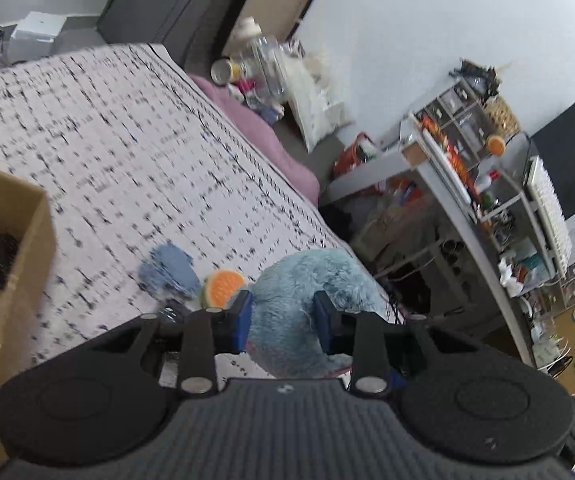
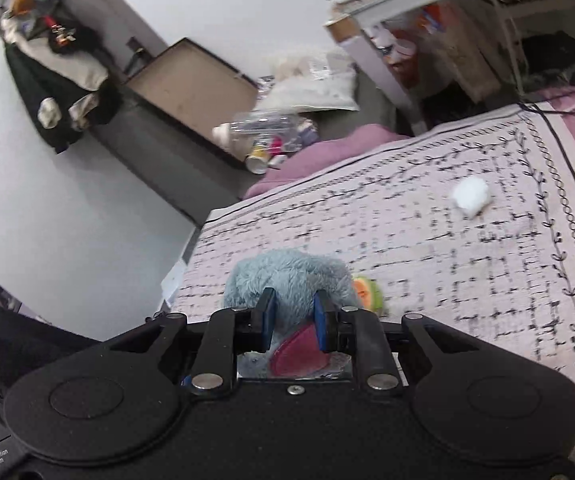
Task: Organize soft objects
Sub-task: 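Carry the gray plush into the cardboard box and release it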
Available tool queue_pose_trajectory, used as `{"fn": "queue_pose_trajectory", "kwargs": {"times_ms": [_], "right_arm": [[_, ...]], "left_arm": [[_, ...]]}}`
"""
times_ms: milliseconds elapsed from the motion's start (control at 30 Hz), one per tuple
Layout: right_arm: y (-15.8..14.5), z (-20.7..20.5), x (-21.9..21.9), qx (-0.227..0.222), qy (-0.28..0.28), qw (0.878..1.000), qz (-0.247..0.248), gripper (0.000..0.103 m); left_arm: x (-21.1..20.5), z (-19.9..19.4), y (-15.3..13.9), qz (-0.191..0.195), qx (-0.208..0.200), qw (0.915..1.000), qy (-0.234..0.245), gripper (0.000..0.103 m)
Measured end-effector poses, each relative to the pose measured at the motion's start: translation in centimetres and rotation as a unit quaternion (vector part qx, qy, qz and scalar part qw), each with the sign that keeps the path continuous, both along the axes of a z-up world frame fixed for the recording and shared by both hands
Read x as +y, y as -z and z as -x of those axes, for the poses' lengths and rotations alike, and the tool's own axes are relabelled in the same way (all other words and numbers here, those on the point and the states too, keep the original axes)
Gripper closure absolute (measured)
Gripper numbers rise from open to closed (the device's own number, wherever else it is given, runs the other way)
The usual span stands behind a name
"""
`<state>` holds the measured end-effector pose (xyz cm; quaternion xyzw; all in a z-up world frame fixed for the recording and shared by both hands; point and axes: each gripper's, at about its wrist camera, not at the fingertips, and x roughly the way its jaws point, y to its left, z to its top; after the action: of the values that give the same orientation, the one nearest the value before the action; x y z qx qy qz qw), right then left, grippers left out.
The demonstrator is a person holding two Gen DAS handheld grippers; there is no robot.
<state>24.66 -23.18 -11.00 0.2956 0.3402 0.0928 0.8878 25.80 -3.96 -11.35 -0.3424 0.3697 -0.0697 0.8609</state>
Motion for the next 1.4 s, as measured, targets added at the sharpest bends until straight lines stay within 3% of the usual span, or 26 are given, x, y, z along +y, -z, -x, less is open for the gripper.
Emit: {"fn": "queue_pose_trajectory", "kwargs": {"times_ms": [267, 633, 967, 1400], "right_arm": [[-1.8, 1.9, 4.4, -0.012, -0.026, 1.000, 0.004, 0.083], [-1.5, 4.6, 11.1, -0.006, -0.073, 0.997, -0.009, 0.082], [-0.6, 6.5, 15.9, 0.007, -0.114, 0.993, -0.007, 0.081], [1.7, 7.4, 19.6, 0.042, -0.135, 0.990, 0.013, 0.078]], "left_arm": [[4.4, 2.9, -1.6, 0.004, -0.015, 0.9996, -0.025, 0.071], [11.3, 7.5, -1.9, -0.011, -0.004, 0.9977, -0.067, 0.071], [16.7, 10.8, -0.7, -0.009, 0.016, 0.9950, -0.098, 0.071], [20.0, 12.4, 2.0, -0.006, 0.055, 0.9920, -0.114, 0.071]]}}
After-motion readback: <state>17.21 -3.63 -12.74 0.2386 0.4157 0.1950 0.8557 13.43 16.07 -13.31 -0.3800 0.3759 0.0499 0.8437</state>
